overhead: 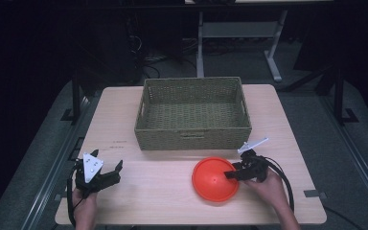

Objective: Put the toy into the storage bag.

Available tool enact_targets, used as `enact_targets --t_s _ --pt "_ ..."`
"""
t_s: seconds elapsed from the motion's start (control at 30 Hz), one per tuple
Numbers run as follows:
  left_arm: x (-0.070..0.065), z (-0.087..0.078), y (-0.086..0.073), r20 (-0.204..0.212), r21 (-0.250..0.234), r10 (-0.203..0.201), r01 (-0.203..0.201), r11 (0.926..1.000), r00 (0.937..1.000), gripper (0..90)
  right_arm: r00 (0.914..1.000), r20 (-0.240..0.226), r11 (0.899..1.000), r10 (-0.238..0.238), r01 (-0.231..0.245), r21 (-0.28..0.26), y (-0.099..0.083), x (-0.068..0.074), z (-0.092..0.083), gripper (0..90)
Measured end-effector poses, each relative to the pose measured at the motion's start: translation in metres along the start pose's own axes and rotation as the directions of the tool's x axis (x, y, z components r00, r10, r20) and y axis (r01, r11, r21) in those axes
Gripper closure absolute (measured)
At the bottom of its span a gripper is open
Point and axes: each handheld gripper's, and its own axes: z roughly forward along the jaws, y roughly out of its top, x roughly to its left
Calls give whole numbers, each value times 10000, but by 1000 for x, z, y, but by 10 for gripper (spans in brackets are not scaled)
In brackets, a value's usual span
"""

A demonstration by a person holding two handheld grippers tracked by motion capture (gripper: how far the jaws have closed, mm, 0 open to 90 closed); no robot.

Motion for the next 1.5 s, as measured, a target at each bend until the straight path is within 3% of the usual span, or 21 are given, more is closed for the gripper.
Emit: enact_targets --t_s 0.3,0.4,0.53,0.63,0.8,1.03,1.07,1.5 --pt "-1 0 0 13 3 29 -29 10000 10000 128 9989 390 9995 -273 280 -162 1 8 -9 661" --pt "0 0 0 -6 34 37 -37 10000 10000 128 10000 51 9989 20 -18 -478 1 6 -17 740" --pt "0 0 0 -20 17 -55 55 10000 10000 128 9998 -185 9974 97 -110 -711 1 7 -23 771" --pt "0 0 0 1 18 28 -28 10000 10000 128 9988 -483 9945 -92 41 -1047 5 12 -30 817" --pt "0 0 0 -7 2 -1 1 10000 10000 128 9980 -456 9929 -439 385 -1122 13 21 -35 821" --pt "0 0 0 -4 -10 11 -11 10000 10000 128 9969 -600 9920 -507 433 -1188 17 26 -39 823" --pt "0 0 0 -13 14 24 -24 10000 10000 128 9951 -788 9904 -604 499 -1287 18 26 -41 824" --pt "0 -1 0 -20 -25 6 -6 10000 10000 128 9931 -761 9793 -888 731 -1888 25 34 -66 825"
